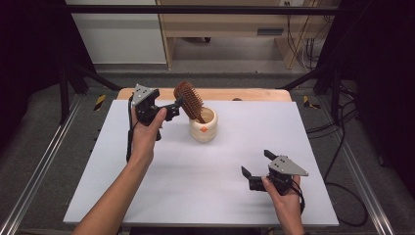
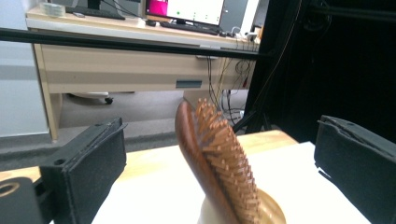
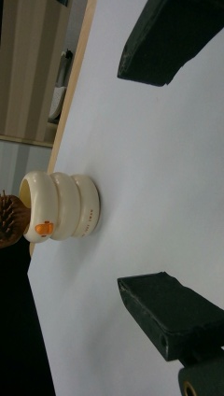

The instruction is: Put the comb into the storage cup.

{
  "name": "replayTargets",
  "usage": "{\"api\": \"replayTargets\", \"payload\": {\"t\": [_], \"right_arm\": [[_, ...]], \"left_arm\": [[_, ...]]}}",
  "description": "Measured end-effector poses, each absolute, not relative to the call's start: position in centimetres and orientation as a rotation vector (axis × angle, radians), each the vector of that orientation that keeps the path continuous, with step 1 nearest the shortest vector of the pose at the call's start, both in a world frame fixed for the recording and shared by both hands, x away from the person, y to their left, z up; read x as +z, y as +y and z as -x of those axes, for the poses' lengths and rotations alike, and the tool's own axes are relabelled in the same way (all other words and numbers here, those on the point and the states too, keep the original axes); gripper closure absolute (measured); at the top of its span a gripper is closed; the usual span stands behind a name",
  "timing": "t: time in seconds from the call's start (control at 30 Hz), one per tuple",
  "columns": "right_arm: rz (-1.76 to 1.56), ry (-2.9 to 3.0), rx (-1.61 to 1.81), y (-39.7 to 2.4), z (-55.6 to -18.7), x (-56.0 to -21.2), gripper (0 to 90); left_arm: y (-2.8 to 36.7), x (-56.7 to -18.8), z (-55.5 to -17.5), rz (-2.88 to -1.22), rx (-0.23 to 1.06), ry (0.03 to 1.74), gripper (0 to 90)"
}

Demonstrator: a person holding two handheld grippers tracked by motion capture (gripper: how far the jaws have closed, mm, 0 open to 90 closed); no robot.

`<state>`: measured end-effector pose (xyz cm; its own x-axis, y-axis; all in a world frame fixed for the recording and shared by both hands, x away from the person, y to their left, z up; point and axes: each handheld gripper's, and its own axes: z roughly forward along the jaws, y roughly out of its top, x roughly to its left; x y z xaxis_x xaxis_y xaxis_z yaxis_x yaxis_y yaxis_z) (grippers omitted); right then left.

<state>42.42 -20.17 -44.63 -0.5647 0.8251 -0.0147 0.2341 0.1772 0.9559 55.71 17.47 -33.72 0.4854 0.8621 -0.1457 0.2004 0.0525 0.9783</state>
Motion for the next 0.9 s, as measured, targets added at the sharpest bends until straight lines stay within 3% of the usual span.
{"api": "replayTargets", "payload": {"t": [0.9], "right_arm": [[-0.994, 1.905, 1.387, -20.1, -42.5, -44.7, 3.4]], "left_arm": [[19.8, -34.7, -52.1, -1.478, 0.708, 0.965, 2.4]]}}
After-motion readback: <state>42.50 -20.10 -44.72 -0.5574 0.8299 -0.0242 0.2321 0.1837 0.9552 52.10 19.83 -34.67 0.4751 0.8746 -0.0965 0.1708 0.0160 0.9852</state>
